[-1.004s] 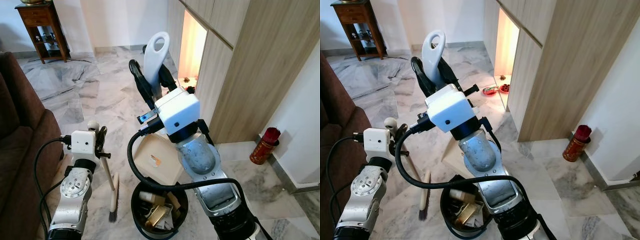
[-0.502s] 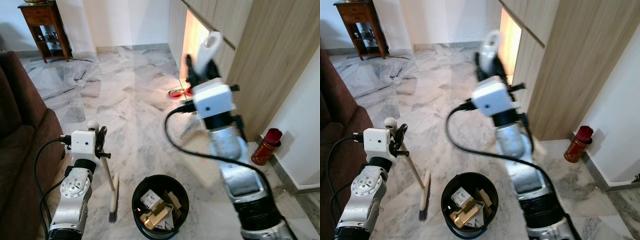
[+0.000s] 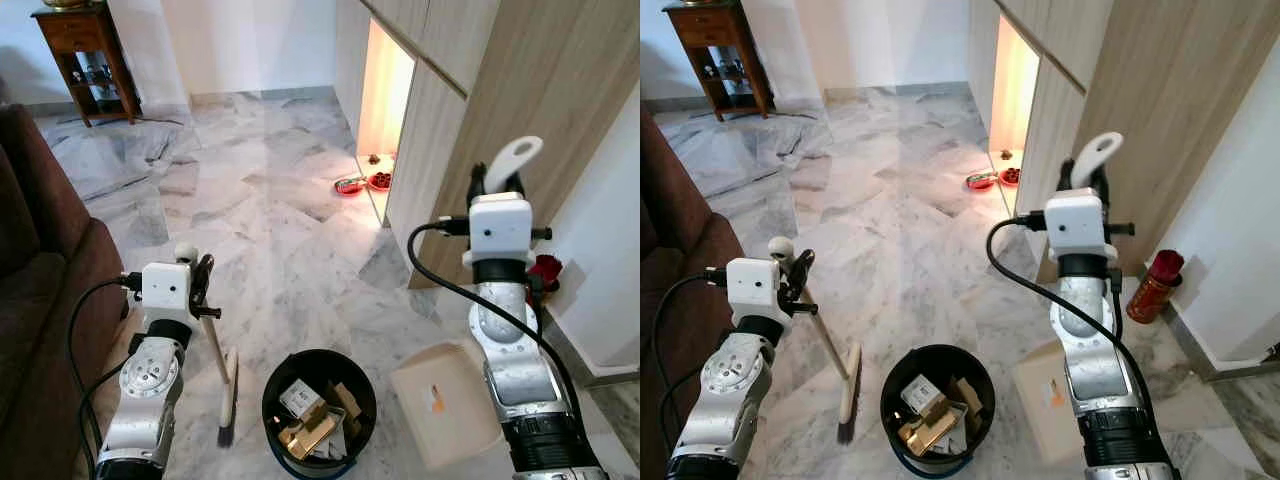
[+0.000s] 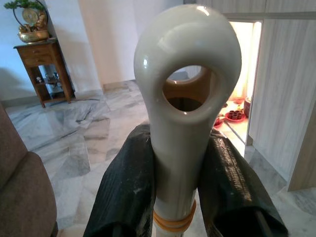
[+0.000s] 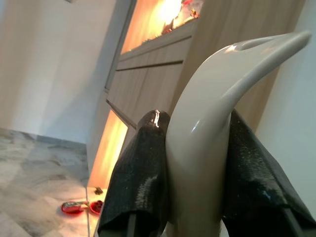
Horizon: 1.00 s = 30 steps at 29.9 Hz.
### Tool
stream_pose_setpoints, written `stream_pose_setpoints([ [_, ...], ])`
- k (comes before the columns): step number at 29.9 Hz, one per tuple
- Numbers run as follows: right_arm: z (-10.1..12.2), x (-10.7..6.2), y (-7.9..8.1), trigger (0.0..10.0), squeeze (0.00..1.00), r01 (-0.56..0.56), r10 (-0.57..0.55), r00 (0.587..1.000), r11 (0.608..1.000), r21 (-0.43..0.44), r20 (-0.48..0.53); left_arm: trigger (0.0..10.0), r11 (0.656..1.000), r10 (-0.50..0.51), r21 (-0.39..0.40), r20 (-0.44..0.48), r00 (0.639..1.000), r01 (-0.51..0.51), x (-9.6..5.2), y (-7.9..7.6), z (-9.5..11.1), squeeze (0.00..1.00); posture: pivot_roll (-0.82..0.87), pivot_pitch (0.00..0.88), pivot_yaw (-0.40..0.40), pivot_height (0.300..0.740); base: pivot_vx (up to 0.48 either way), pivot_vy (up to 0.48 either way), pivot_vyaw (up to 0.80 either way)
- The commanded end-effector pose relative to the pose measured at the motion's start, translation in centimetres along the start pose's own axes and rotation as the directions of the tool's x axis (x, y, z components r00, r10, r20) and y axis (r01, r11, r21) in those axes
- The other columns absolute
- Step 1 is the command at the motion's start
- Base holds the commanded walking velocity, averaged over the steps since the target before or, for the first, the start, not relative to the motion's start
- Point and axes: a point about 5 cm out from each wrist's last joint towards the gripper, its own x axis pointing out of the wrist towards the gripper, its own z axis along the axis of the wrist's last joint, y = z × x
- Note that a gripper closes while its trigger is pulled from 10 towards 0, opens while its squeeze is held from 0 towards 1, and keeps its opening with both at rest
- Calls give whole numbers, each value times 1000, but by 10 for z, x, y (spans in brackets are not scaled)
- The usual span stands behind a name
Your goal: Sweep floor
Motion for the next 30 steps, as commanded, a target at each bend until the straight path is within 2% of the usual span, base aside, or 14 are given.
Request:
stream_pose_setpoints([
  [1,2,2,-5,10000,0,22,-21,999,999,-29,47,10000,1000,-3,13,73,997,2,2,3,16,0,-12,0,2,740,0,0,0],
  [8,-16,-7,-6,10000,0,56,-56,998,998,-19,-8,10000,1000,-8,3,67,998,8,0,1,14,0,-11,0,3,740,0,0,0],
  [20,-32,-13,-8,10000,0,82,-84,996,996,-30,-40,10000,999,-27,-46,41,999,29,-3,-1,10,0,-14,0,12,740,0,0,0],
  [24,-44,-24,-5,10000,0,85,-85,992,996,-5,-95,10000,999,-26,-45,14,1000,26,-5,0,1,0,-14,0,16,740,0,0,0],
  [30,-52,-31,-8,10000,0,80,-83,991,996,-29,-109,10000,998,-34,-52,11,999,35,-7,0,1,0,-17,0,18,740,0,0,0],
])
